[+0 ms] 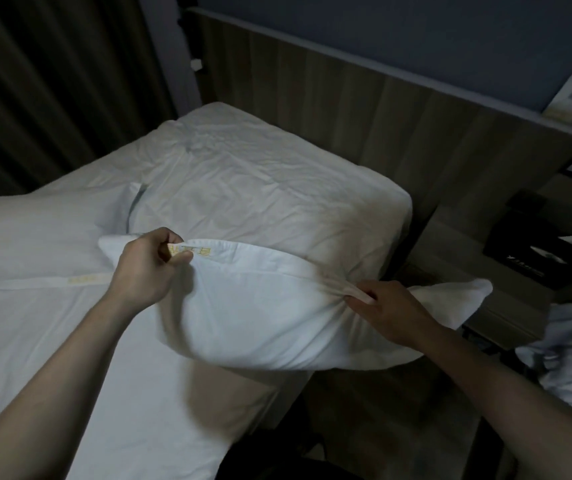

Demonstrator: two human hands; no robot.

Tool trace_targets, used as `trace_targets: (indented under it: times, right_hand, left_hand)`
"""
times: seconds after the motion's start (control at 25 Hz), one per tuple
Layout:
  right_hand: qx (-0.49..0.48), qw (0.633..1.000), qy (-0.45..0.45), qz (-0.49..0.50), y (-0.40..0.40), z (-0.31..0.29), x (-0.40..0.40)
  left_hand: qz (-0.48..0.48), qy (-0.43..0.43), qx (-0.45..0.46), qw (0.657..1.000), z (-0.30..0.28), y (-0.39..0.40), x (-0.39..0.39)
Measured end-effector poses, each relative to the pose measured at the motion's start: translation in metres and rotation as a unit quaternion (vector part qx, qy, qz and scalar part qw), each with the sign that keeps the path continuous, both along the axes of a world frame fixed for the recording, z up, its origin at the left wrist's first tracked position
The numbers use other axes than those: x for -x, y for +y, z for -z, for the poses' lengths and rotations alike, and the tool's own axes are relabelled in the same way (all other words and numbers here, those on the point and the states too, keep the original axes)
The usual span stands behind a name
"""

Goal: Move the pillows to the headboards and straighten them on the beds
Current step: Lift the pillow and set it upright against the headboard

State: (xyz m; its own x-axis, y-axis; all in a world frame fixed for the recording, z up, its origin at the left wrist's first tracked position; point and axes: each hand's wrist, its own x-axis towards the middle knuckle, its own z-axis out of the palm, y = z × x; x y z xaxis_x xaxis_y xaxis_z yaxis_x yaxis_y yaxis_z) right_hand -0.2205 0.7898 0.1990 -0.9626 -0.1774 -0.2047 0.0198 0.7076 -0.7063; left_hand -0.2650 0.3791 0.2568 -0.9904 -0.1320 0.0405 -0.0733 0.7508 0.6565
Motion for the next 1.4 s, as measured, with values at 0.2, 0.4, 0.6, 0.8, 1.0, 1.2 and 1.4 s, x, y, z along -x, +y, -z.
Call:
trace_targets:
  times: [0.2, 0.4, 0.6, 0.8, 1.0, 1.2, 1.4]
  right_hand:
    - [0.007, 0.999, 0.014, 0.042, 0.059, -0.006, 0.035]
    - [-0.009, 0.997, 0.032, 0.070, 0.101, -0.005, 0.076]
    - [-0.028, 0.995, 0.042, 0.089, 0.132, 0.001, 0.107]
    - [-0.033, 0.989, 0.054, 0.132, 0.167, 0.010, 0.139]
    - [-0.013, 0.990, 0.056, 0.126, 0.217, 0.014, 0.188]
    - [-0.011, 0.991, 0.058, 0.124, 0.267, 0.021, 0.240]
    - [0.005, 0.994, 0.054, 0.099, 0.300, 0.024, 0.279]
  left_hand:
    - [0.036, 0.005, -0.003, 0.999, 0.002, 0.058, 0.050]
    - [0.076, 0.015, 0.013, 0.997, 0.012, 0.100, 0.118]
    - [0.107, -0.007, 0.013, 0.994, 0.032, 0.131, 0.184]
    - [0.131, -0.014, 0.023, 0.991, 0.038, 0.170, 0.237]
    - [0.117, -0.011, 0.013, 0.993, 0.040, 0.221, 0.287]
    - [0.081, -0.002, 0.025, 0.996, 0.041, 0.271, 0.328]
    - [0.050, 0.002, 0.023, 0.999, 0.042, 0.307, 0.350]
